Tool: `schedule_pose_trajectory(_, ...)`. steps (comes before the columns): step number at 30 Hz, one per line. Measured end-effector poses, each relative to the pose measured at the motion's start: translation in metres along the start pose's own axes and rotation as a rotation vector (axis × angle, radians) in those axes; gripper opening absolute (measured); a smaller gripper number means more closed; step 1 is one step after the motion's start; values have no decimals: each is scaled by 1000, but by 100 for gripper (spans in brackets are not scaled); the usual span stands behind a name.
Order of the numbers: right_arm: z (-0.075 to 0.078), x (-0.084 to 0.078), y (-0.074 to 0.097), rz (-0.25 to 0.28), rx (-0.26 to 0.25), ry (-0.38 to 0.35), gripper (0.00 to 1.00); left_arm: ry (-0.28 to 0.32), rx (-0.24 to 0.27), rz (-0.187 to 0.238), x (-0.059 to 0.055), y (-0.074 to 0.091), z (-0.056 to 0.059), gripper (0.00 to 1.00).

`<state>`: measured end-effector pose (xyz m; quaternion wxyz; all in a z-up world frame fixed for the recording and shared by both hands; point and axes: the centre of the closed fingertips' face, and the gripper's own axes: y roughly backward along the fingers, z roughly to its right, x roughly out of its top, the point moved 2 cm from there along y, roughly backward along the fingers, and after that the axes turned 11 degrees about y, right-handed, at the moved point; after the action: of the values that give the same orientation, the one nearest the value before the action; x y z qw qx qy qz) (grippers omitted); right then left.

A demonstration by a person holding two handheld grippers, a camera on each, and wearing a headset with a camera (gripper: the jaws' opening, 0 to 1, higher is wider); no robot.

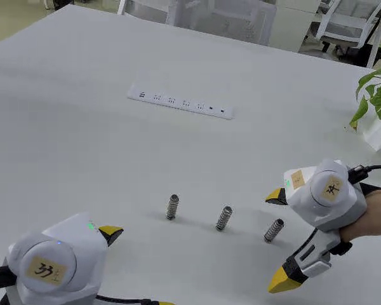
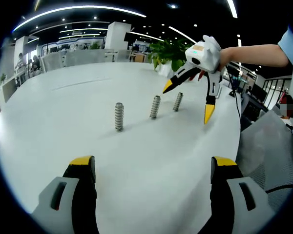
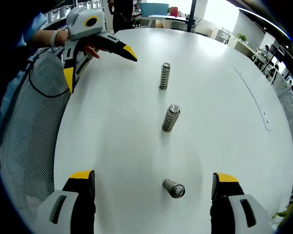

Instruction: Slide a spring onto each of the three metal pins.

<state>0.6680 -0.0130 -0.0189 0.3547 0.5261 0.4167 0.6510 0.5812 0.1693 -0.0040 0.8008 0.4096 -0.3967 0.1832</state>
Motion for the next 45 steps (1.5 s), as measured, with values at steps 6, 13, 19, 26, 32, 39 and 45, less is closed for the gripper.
schedule_pose_trajectory(6,-4,3,6,67,-42,-72,99,-4,5,1,1,2,-2,98)
schedule_pose_trajectory(13,-16,1,14,119,-91,-139,99,-13,6,2,4,5,-3,98)
schedule_pose_trajectory(19,-32,-1,24,170,-132,-199,99,-20,13,4,5,9,-4,98)
schedule_pose_trajectory(26,-49,-12,38,213,-203,-272,99,-30,16,0,5,12,-4,98)
schedule_pose_trajectory(32,-65,-22,45,228,-234,-330,99,-36,20,-3,6,15,-4,98)
schedule_pose_trajectory(39,-83,-30,53,248,-277,-394,99,-35,28,-4,5,20,-5,98)
schedule_pose_trajectory(45,-92,-35,60,281,-330,-453,99,-35,30,-10,2,23,-6,98)
